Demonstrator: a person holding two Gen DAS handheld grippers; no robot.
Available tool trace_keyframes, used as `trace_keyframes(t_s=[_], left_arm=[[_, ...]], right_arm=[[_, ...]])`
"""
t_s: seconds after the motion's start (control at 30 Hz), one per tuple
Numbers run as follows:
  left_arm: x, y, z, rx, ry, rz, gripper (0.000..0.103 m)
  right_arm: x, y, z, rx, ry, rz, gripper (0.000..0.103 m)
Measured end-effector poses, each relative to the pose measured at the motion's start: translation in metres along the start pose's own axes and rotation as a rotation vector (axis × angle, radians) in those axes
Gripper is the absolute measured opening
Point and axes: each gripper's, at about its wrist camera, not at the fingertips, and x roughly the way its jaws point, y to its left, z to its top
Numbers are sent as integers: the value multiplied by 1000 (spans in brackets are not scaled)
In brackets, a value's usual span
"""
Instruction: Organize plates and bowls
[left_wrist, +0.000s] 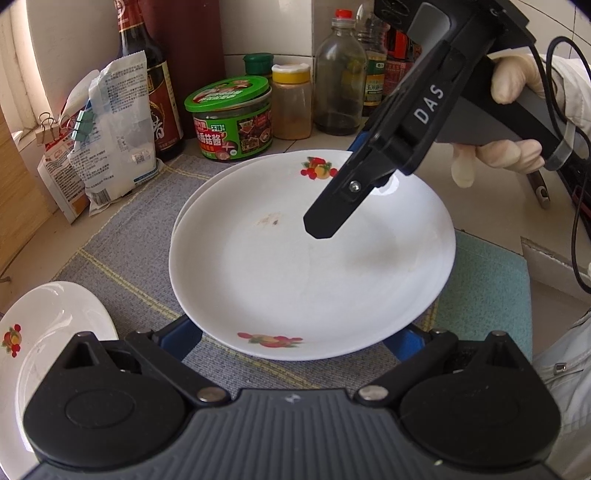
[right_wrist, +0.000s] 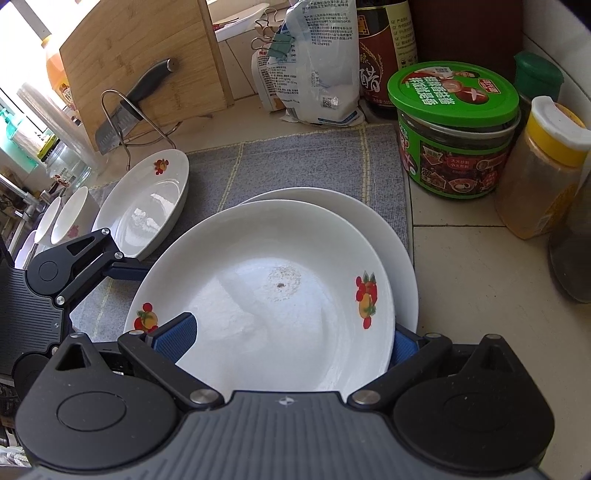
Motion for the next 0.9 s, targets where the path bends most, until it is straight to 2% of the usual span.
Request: trace_keyframes(t_s=[0.9], left_arm=[[-6,-8,-1,-2,-44,19,101]], right_arm=[[-19,10,-14,7,-36,-80,103]])
